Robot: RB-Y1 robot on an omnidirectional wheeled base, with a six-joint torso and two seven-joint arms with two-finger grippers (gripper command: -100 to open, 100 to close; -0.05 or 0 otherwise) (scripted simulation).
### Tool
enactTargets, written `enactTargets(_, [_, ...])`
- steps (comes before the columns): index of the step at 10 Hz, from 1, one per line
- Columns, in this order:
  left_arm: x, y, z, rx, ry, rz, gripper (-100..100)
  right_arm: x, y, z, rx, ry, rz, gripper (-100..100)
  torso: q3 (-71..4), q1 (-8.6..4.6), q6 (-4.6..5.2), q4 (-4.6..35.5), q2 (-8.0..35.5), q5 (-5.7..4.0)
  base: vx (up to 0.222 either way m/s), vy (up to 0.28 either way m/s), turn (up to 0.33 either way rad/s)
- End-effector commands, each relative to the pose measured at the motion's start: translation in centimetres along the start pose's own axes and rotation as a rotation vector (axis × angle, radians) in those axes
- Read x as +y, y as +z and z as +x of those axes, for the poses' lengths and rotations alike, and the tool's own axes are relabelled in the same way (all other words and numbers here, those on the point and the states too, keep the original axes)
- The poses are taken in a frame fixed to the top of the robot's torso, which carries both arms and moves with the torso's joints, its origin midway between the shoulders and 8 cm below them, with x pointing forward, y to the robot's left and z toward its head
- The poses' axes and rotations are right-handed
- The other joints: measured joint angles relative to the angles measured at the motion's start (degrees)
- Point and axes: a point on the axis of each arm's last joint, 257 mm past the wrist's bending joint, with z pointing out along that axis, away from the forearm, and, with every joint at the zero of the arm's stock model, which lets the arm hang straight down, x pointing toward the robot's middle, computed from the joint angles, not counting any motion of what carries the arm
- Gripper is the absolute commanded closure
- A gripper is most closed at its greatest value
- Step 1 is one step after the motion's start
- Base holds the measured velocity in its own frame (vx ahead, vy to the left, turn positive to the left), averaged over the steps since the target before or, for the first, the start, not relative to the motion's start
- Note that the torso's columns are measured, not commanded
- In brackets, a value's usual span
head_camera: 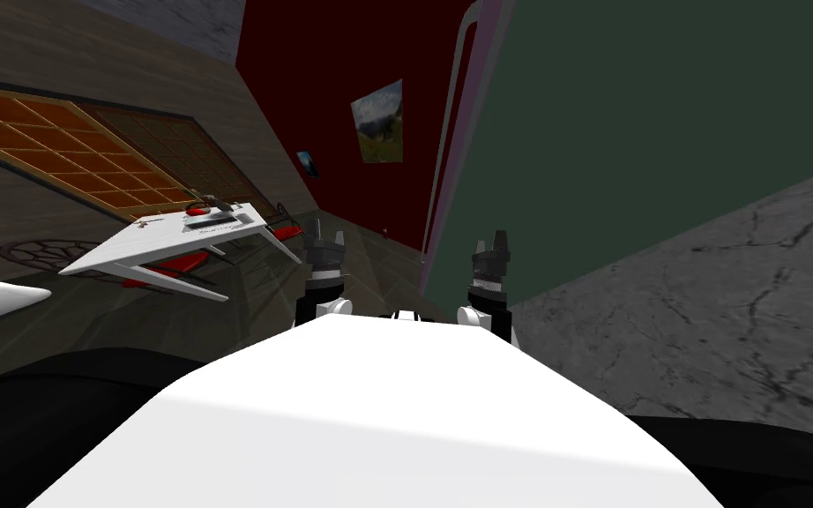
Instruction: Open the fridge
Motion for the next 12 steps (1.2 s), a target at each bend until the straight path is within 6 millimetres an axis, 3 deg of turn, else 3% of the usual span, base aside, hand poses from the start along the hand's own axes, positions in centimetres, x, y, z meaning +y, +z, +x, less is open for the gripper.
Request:
enactTargets(1, [0.0,0.0,0.0,0.000,0.000,-0.001,0,-0.7,-0.8,-0.6,0.051,-0.073,0.011,-100,-4.0,0.04,0.00,1.9,1.9,0.01,0.061,0.038,0.050])
enactTargets(4, [0.0,0.0,0.0,0.000,0.000,-0.001,0,-2.0,-2.6,-3.3,0.079,-0.210,0.042,-100,-5.5,0.11,0.00,2.6,2.5,0.03,0.109,0.068,0.057])
enactTargets(8, [0.0,0.0,0.0,0.000,0.000,-0.001,0,-3.5,-6.3,-9.1,0.076,-0.448,0.111,-100,-5.4,0.03,0.00,2.7,2.6,0.01,0.172,0.095,0.079])
enactTargets(9, [0.0,0.0,0.0,0.000,0.000,-0.001,0,-3.4,-6.2,-9.7,0.071,-0.464,0.110,-100,-5.4,0.09,0.00,2.7,2.6,0.03,0.140,0.093,0.018])
enactTargets(11, [0.0,0.0,0.0,0.000,0.000,-0.001,0,-3.6,-8.4,-12.9,0.066,-0.596,0.146,-100,-5.3,-0.01,0.00,2.7,2.8,-0.01,0.168,0.098,0.074])
enactTargets(12, [0.0,0.0,0.0,0.000,0.000,-0.001,0,-3.4,-8.5,-13.7,0.062,-0.619,0.152,-100,-5.4,-0.02,0.00,2.7,2.6,0.00,0.132,0.064,0.025])
